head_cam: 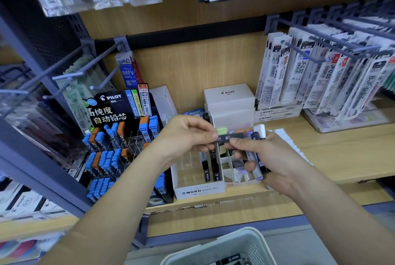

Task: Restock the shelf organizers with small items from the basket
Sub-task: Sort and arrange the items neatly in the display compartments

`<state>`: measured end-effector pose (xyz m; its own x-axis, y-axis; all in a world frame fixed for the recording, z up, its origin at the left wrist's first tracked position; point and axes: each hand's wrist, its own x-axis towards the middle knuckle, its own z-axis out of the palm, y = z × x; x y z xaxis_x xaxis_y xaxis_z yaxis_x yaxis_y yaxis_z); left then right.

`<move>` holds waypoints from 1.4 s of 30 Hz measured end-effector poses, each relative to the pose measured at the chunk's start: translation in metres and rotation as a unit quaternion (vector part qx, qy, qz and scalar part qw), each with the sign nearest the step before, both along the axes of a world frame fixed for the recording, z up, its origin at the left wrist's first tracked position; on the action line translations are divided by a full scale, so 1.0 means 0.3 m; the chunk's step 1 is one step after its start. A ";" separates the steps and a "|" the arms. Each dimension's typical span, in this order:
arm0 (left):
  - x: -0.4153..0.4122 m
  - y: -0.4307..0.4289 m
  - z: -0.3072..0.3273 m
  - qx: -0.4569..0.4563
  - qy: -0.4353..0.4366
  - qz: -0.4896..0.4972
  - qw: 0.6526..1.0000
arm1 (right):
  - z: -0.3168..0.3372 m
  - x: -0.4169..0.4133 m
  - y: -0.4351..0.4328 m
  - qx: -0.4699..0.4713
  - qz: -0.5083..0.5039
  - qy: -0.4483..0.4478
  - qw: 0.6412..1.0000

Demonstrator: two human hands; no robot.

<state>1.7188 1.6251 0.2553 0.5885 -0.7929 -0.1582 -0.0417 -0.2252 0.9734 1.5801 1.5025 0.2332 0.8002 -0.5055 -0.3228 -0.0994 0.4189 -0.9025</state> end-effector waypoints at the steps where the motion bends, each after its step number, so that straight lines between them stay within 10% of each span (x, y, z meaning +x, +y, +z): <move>1: -0.003 0.002 0.003 0.007 -0.007 -0.009 1.000 | 0.001 0.000 -0.001 -0.006 -0.009 -0.002 1.000; 9: -0.035 0.000 0.008 0.042 -0.028 -0.119 0.992 | -0.003 0.006 0.008 -0.009 -0.027 0.002 1.000; 24: 0.025 0.037 -0.184 0.098 -0.240 0.071 0.963 | 0.006 -0.018 -0.034 0.092 -0.072 0.002 0.993; 42: -0.011 0.036 -0.273 0.184 -0.434 -0.006 0.882 | 0.006 -0.027 -0.029 0.125 -0.044 -0.025 0.991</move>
